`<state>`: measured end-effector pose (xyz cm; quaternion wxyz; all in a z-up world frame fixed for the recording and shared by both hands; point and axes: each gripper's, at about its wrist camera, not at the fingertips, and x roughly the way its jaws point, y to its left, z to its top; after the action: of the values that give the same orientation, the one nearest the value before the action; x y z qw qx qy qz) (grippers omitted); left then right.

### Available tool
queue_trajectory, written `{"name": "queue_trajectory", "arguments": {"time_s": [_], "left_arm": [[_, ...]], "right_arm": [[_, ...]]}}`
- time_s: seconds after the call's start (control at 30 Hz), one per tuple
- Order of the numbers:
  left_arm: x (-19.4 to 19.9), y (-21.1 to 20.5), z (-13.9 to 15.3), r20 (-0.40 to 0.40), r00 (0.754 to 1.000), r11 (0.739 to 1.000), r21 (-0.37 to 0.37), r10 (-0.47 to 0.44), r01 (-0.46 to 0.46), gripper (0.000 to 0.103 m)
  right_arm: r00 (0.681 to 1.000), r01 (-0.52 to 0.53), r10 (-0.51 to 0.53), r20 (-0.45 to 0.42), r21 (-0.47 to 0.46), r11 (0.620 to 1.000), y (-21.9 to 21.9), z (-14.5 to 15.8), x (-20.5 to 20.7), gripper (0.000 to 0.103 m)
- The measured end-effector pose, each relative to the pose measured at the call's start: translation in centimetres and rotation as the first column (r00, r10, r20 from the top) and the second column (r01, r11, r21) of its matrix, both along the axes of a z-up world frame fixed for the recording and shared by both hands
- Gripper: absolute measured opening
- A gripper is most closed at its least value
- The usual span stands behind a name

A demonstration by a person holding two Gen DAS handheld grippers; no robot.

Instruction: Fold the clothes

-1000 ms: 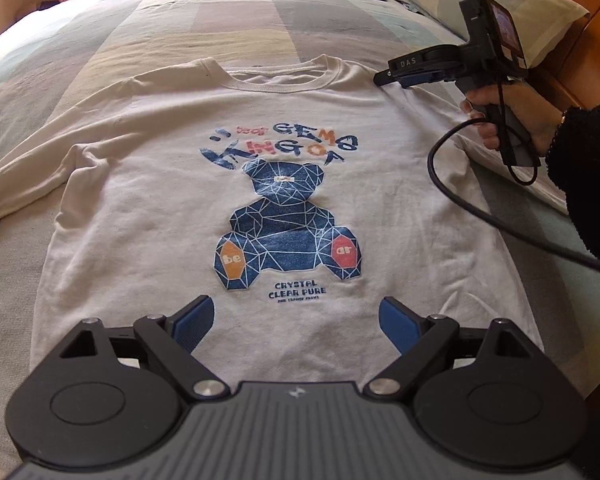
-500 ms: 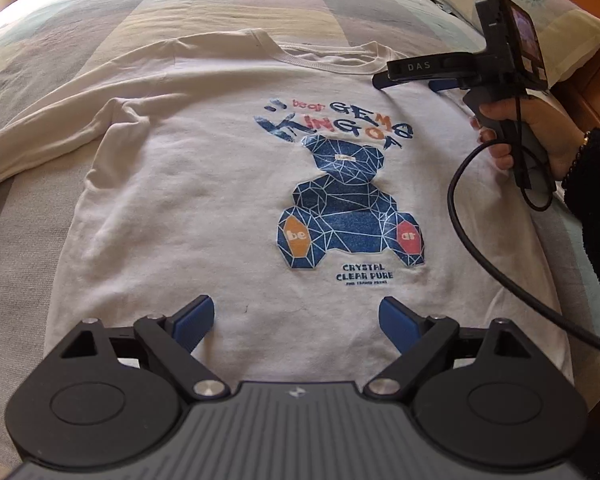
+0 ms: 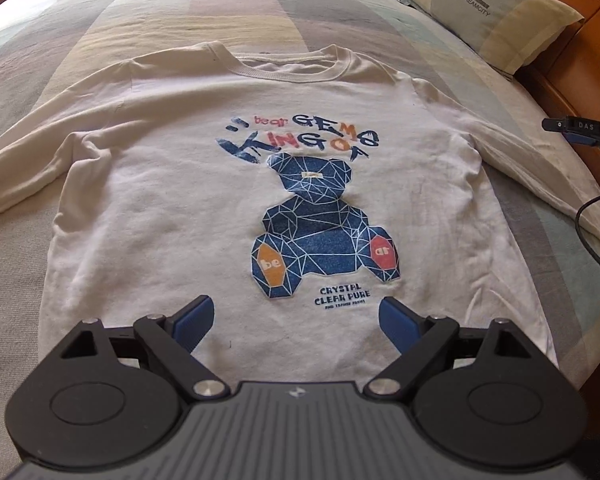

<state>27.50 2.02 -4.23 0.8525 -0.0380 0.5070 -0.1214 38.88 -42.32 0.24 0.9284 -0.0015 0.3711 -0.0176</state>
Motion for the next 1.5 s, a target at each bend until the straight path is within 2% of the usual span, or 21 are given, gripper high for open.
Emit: {"name": "queue_trajectory", "arguments": {"time_s": [0.03, 0.1, 0.17, 0.37, 0.47, 0.53, 0.57, 0.6, 0.63, 0.67, 0.7, 0.73, 0.83, 0.93, 0.97, 1.03, 1.1, 1.17, 1.27, 1.37, 1.5], "left_arm": [[0.1, -0.5, 0.0, -0.001, 1.0, 1.0, 0.003, -0.014, 0.014, 0.09], [0.3, -1.6, 0.2, 0.0, 0.999, 0.999, 0.006, -0.045, 0.045, 0.09], [0.5, -2.8, 0.4, 0.001, 0.997, 0.997, 0.01, -0.075, 0.075, 0.09], [0.7, -5.2, 0.3, -0.016, 0.995, 0.993, 0.048, -0.103, 0.104, 0.09], [0.6, -5.8, 0.3, -0.02, 0.995, 0.993, 0.055, -0.103, 0.104, 0.09], [0.6, -6.0, 0.3, -0.021, 0.995, 0.993, 0.057, -0.098, 0.099, 0.09], [0.6, -6.2, 0.4, -0.021, 0.995, 0.994, 0.058, -0.096, 0.097, 0.09], [0.7, -6.3, 0.4, -0.02, 0.995, 0.994, 0.06, -0.094, 0.095, 0.09], [0.7, -6.5, 0.4, -0.019, 0.996, 0.994, 0.061, -0.093, 0.094, 0.09], [0.8, -6.6, 0.5, -0.018, 0.996, 0.994, 0.063, -0.091, 0.092, 0.09], [0.8, -6.7, 0.5, -0.017, 0.996, 0.994, 0.064, -0.09, 0.091, 0.09], [0.9, -6.9, 0.6, -0.015, 0.996, 0.994, 0.066, -0.088, 0.089, 0.09], [1.0, -7.4, 0.8, -0.008, 0.996, 0.993, 0.072, -0.094, 0.094, 0.09], [0.9, -7.6, 0.9, -0.005, 0.996, 0.993, 0.076, -0.095, 0.095, 0.09], [0.9, -7.7, 0.8, -0.007, 0.996, 0.993, 0.076, -0.093, 0.093, 0.09], [1.0, -7.7, 0.7, -0.012, 0.996, 0.993, 0.077, -0.088, 0.088, 0.09], [1.1, -7.9, 0.6, -0.015, 0.996, 0.993, 0.083, -0.087, 0.088, 0.09], [1.0, -8.1, 0.6, -0.016, 0.996, 0.992, 0.091, -0.091, 0.092, 0.09], [0.8, -8.3, 0.7, -0.014, 0.994, 0.99, 0.094, -0.105, 0.106, 0.09], [0.9, -8.3, 0.5, -0.024, 0.994, 0.99, 0.098, -0.103, 0.105, 0.09], [1.1, -8.7, 0.4, -0.032, 0.993, 0.987, 0.105, -0.117, 0.12, 0.09]], "right_arm": [[0.999, 0.043, -0.043, -0.014, -0.003, 0.999, -2.1, -0.2, -0.5, 0.09], [0.995, 0.09, -0.09, -0.043, 0.02, 0.996, -5.7, -1.1, -1.7, 0.077], [0.994, 0.089, -0.088, -0.061, 0.011, 0.996, -7.6, -2.2, -2.8, 0.074], [0.995, -0.045, 0.039, -0.087, -0.064, 0.997, -7.1, -4.4, -3.6, 0.07], [0.984, -0.117, 0.095, -0.149, -0.142, 0.983, -6.3, -5.8, -3.3, 0.069], [0.981, -0.151, 0.129, -0.144, -0.153, 0.977, -6.1, -6.1, -3.6, 0.067], [0.979, -0.165, 0.145, -0.145, -0.143, 0.976, -6.1, -6.0, -3.7, 0.059], [0.975, -0.181, 0.165, -0.148, -0.109, 0.977, -6.3, -5.9, -3.7, 0.044], [0.971, -0.197, 0.185, -0.151, -0.072, 0.978, -6.5, -5.7, -3.8, 0.034], [0.969, -0.207, 0.196, -0.147, -0.063, 0.976, -6.4, -5.7, -3.9, 0.007], [0.971, -0.207, 0.193, -0.144, -0.083, 0.975, -6.3, -5.7, -3.9, 0.003], [0.974, -0.198, 0.184, -0.135, -0.095, 0.976, -6.4, -5.6, -3.8, 0.003], [0.998, -0.015, 0.002, -0.064, -0.202, 0.979, -7.6, -5.4, -3.1, 0.001], [0.995, 0.093, -0.095, -0.018, -0.101, 0.991, -9.8, -4.3, -3.6, 0.005], [0.995, 0.095, -0.096, -0.009, -0.091, 0.991, -9.9, -4.0, -4.1, 0.008], [0.996, 0.094, -0.093, 0.008, -0.075, 0.993, -10.0, -3.4, -5.3, 0.016], [0.992, 0.128, -0.128, 0.012, -0.101, 0.987, -10.8, -3.5, -6.4, 0.036], [0.985, 0.172, -0.172, 0.008, -0.122, 0.978, -12.1, -3.7, -7.2, 0.046], [0.972, 0.235, -0.236, 0.007, -0.146, 0.961, -14.2, -3.9, -8.8, 0.048], [0.951, 0.308, -0.309, 0.014, -0.114, 0.944, -16.7, -4.3, -10.6, 0.063], [0.935, 0.349, -0.352, -0.045, -0.057, 0.935, -18.8, -6.5, -11.2, 0.063]]}}
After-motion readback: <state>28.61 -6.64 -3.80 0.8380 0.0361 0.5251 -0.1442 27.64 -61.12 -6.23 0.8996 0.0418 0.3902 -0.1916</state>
